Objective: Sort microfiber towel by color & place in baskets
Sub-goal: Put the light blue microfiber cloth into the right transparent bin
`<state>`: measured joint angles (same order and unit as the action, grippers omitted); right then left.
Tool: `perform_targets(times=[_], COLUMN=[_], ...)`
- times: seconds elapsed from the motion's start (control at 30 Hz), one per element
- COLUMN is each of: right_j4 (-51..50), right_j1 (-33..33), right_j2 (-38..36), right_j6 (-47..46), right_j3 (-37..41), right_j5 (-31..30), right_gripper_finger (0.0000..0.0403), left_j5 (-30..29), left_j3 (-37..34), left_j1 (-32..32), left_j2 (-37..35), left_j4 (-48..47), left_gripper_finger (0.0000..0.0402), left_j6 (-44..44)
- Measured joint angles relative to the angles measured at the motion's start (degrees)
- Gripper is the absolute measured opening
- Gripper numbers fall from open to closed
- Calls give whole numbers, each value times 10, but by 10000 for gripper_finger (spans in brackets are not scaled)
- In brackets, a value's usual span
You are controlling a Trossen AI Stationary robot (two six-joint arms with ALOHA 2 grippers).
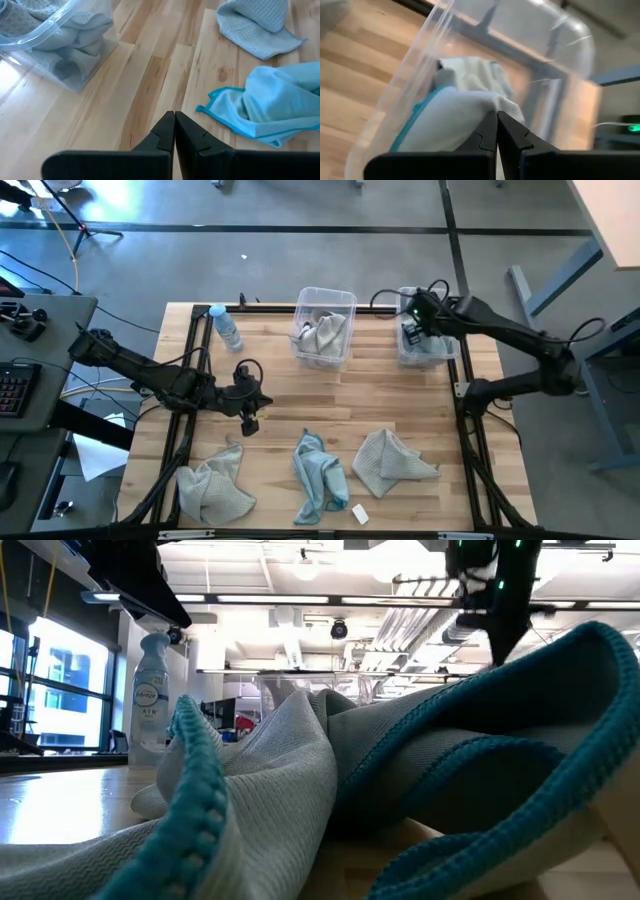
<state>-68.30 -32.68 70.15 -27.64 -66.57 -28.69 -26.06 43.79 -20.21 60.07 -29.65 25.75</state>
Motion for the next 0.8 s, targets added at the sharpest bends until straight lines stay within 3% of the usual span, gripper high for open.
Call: perform_targets(times=[0.23,0.4,0.53,0.8], right_j4=[137,159,183,243], right_j1=[-143,-224,-248,-251], right_j2=[0,8,17,18], right_j6=[41,26,49,37], right_j3=[54,68,68,68], right_j5=[125,159,193,182], right_gripper_finger=[0,0,0,3], left_j5=[0,0,-6,-55], left_j3=[0,0,0,0], left_j1=[0,0,0,0], left_j2=[0,0,0,0], left_j4=[0,0,0,0], left_gripper_finger=[0,0,0,0], left_j6=[27,27,56,72])
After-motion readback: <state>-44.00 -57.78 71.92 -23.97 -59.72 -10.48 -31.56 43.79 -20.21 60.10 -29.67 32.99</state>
